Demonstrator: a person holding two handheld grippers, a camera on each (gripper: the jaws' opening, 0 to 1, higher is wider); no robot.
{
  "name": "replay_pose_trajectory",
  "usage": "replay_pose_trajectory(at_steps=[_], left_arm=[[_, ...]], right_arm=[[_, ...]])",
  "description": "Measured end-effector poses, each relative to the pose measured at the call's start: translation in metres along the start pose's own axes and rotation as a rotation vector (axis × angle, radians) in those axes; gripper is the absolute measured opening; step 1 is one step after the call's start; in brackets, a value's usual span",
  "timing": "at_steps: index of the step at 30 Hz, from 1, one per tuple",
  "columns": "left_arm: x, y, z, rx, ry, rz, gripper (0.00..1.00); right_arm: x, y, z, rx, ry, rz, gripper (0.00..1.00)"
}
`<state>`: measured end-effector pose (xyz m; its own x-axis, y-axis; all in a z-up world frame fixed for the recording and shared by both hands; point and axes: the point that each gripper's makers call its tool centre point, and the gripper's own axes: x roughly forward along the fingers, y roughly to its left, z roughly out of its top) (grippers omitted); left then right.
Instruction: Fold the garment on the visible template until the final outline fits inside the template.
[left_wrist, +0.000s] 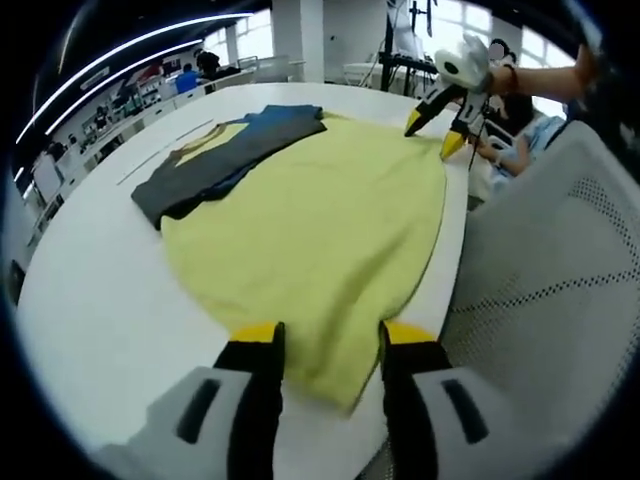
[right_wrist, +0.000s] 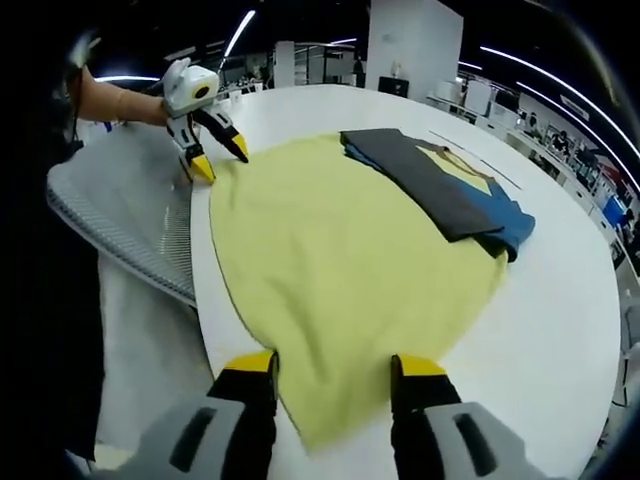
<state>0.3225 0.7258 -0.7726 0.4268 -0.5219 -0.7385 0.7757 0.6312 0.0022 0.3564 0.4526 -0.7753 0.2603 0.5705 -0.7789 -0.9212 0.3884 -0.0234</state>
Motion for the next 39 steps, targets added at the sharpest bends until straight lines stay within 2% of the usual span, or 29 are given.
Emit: replay_pose_trajectory(at_steps=[6,12,19,28,39], left_arm=[[0.003,0.003,0.003,-0.007,0.001,0.009,0.2],[0.003,0.008,0.004,-0.04,0.013,0.022,0.11],[0.002,0.01,0.007,-0.053,0.011,0.028,0.02],[-0.001,0.003,0.006,-0.044,0.021,0.022,0.01],[-0.014,-0.014,0.0,-0.043,0.039,0.003,0.01]], right_arm=[[0.002,0.002,0.002,-0.002,-0.007,0.008,0.23],[0.002,-0.006,0.002,-0.009,0.009,-0.016,0.09],[0.001,-0.005,0.002,-0.014,0.019,-0.009,0.05],[-0.003,0.0,0.001,0.004,0.018,0.006,0.01],[-0.012,0.022,-0.007,0.043,0.006,0.034,0.01]])
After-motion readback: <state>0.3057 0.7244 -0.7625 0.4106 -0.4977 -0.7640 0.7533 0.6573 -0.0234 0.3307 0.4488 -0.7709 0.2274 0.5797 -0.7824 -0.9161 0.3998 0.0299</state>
